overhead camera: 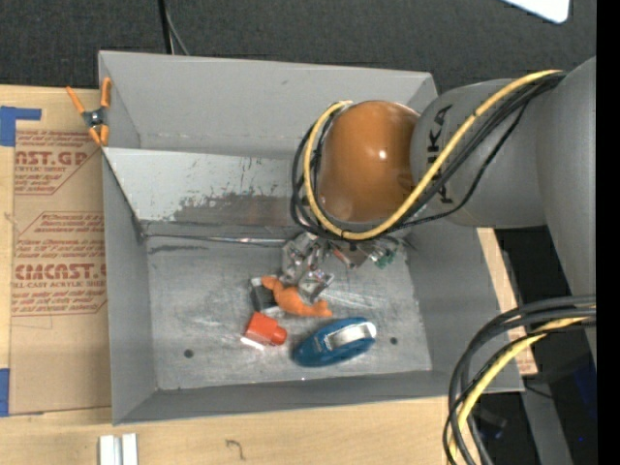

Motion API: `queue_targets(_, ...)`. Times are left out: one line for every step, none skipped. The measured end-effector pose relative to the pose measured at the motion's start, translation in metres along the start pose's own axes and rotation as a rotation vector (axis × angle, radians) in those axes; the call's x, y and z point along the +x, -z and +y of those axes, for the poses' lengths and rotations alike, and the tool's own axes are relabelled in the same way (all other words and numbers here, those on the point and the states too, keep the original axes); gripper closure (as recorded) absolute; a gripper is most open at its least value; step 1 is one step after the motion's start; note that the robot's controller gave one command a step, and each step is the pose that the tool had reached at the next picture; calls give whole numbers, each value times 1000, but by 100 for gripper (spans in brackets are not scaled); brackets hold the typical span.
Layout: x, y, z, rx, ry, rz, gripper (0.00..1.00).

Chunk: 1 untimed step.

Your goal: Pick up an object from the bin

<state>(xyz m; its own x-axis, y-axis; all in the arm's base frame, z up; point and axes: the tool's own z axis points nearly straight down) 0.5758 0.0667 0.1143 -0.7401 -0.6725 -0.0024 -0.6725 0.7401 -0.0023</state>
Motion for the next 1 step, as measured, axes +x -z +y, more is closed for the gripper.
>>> queue_targets(8, -16, -10, 1, -24, -4, 100)
